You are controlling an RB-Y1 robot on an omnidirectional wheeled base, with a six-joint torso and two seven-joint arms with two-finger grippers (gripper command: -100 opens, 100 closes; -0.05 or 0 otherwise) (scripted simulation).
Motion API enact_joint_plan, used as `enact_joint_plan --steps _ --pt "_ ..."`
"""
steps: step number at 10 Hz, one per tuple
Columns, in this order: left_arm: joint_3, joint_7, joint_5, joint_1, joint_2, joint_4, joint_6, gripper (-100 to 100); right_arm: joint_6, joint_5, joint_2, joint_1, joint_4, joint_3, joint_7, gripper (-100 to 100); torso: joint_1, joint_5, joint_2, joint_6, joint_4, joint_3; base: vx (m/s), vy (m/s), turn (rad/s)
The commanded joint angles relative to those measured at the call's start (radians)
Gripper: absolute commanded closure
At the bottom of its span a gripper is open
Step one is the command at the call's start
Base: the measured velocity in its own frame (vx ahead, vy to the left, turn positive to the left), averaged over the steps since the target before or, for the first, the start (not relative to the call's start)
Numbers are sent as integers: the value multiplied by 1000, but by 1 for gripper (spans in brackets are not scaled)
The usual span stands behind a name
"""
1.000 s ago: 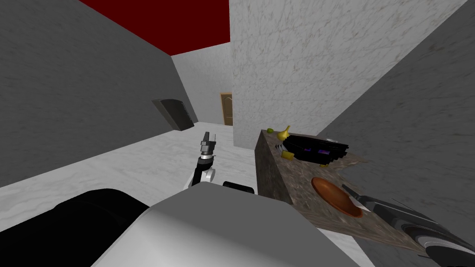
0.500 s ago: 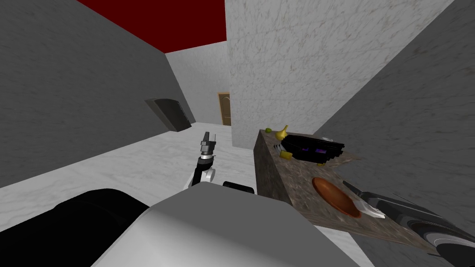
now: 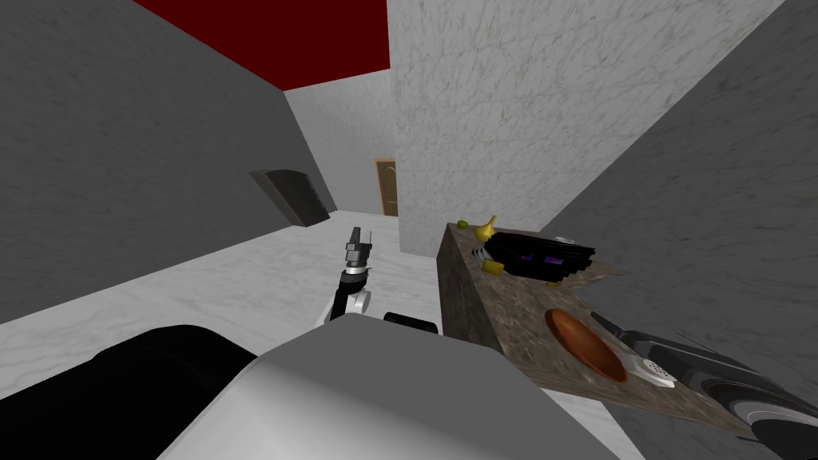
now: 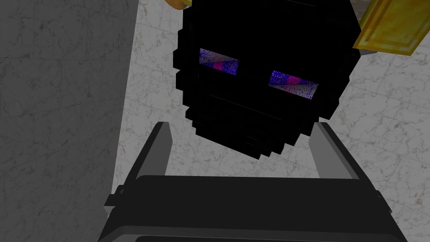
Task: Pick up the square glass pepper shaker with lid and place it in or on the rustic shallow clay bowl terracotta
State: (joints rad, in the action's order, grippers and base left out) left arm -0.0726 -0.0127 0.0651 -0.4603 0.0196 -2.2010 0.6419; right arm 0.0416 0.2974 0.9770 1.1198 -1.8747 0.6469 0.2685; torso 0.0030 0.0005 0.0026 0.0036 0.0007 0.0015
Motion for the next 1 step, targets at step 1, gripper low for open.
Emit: enact_joint_plan --steps 1 --pt "0 0 0 0 0 0 0 0 0 0 0 0 0 0 0 0 0 0 0 0 0 0 0 0 0"
